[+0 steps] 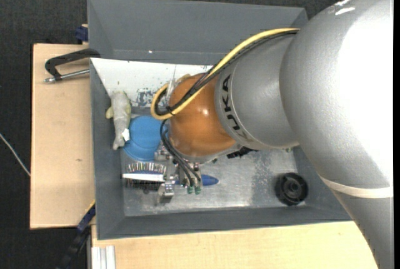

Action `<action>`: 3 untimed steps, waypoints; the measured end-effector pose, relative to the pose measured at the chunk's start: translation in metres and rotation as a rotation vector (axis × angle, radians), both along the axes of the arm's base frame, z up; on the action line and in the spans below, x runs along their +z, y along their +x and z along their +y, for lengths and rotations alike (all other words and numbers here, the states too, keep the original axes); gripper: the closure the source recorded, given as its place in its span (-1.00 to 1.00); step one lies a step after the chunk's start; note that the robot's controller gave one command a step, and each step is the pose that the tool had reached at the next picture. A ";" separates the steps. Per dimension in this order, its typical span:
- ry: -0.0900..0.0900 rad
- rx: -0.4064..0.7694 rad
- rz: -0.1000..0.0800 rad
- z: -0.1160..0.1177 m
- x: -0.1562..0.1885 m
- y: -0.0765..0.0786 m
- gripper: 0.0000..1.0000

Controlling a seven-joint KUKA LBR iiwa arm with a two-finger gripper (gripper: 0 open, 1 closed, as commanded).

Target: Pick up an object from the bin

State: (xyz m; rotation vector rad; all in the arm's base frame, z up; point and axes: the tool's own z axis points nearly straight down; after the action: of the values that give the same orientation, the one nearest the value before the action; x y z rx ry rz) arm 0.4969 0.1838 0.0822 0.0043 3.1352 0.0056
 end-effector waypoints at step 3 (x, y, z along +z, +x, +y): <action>-0.001 -0.214 0.008 0.010 -0.010 -0.004 -1.00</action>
Offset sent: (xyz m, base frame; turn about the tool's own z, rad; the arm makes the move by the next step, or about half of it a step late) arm -0.0042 0.0160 0.0178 0.0362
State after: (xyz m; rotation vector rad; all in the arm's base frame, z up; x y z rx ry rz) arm 0.4930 0.1940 0.0723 0.3396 3.1243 0.0029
